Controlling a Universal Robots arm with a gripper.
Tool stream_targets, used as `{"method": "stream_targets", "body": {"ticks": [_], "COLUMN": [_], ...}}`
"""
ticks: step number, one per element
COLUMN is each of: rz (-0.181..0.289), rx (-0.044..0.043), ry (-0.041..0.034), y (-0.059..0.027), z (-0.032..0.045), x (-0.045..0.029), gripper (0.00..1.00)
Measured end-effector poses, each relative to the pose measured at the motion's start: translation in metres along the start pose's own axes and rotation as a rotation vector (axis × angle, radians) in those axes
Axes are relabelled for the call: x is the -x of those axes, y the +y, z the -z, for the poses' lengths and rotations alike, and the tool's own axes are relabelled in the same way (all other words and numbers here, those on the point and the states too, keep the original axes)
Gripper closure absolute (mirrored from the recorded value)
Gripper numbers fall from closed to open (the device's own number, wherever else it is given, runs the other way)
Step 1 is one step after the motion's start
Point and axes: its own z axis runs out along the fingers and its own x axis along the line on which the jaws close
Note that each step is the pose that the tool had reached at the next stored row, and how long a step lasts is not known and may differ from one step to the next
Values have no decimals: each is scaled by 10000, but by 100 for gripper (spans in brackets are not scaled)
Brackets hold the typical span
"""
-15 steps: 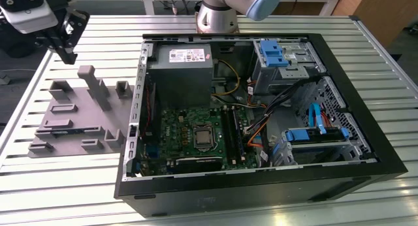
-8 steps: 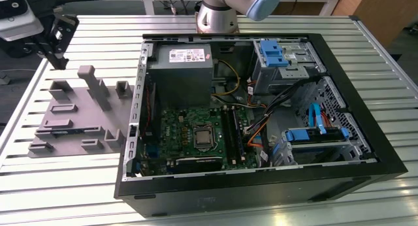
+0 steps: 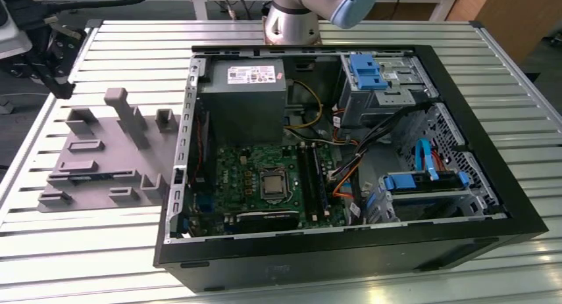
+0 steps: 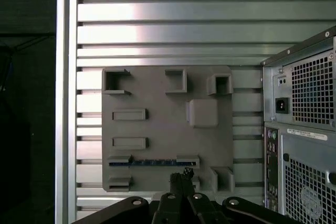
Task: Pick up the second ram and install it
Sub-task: 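Reach for the second ram, then pick up the second ram and move it above second insertion slot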
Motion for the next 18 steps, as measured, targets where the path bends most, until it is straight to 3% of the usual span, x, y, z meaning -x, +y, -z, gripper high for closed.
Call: {"method": "stream_targets", "body": {"ticks": [6, 18], "rz": [20, 25], "rx": [0, 0], "ry": [1, 1], "y": [-30, -31], "z": [-10, -11], "x": [-105, -121], "gripper": [89, 89]}}
